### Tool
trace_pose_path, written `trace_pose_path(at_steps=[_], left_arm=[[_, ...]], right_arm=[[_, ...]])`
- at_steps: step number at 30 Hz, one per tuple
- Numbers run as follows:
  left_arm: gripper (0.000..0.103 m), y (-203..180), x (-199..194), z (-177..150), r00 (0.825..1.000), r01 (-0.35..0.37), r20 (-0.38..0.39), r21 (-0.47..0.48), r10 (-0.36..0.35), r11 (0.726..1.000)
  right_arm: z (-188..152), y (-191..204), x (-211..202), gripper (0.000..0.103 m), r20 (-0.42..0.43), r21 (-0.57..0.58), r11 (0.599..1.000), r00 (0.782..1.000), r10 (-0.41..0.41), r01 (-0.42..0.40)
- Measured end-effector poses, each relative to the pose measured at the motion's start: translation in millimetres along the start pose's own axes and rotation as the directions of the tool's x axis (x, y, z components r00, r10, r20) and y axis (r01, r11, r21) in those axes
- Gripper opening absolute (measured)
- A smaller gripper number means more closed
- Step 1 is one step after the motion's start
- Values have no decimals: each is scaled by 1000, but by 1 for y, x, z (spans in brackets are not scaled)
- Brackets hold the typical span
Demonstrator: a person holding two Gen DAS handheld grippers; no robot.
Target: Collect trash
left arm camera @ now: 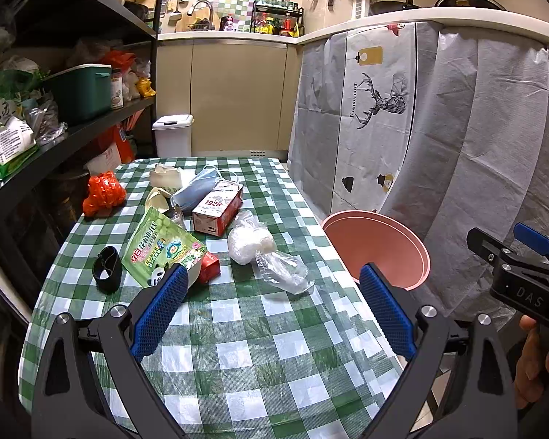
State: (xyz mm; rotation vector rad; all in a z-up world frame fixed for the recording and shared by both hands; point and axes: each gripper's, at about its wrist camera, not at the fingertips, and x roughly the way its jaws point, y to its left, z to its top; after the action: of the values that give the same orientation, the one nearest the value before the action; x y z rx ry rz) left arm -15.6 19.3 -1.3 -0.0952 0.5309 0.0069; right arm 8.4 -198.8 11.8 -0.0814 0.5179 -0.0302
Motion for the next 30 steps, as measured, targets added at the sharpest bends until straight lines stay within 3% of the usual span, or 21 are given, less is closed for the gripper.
trace_pose_path(at_steps=[9, 12, 17, 20, 22, 27, 30], left_arm=[[76, -1, -5, 8, 1000, -1, 20, 7, 1, 1000], [69, 3, -9, 15, 999, 8, 31, 4, -8, 1000], [46, 18, -18, 36, 999, 32, 16, -2, -32, 999], [35, 32, -23, 56, 999, 45, 25, 12, -45, 999], [33, 45, -24, 74, 998, 34, 45, 27, -35, 999], [25, 87, -17, 115, 996, 4, 91, 58, -9, 998], [22, 111, -9, 130, 995, -10, 104, 65, 3, 998]], right_arm=[[4, 2, -2, 92, 16, -12, 1000, 1000, -5, 5], [7, 5, -7, 83, 48, -13, 1000, 999, 6, -5], [16, 13, -18, 71, 107, -1, 999, 994, 33, -33], [30, 19, -17, 64, 106, 5, 996, 990, 91, -92], [43, 26, -16, 57, 114, 1, 993, 987, 117, -118], [68, 50, -9, 55, 167, -49, 988, 974, 156, -149], [80, 68, 2, 45, 171, -70, 976, 962, 213, -204]])
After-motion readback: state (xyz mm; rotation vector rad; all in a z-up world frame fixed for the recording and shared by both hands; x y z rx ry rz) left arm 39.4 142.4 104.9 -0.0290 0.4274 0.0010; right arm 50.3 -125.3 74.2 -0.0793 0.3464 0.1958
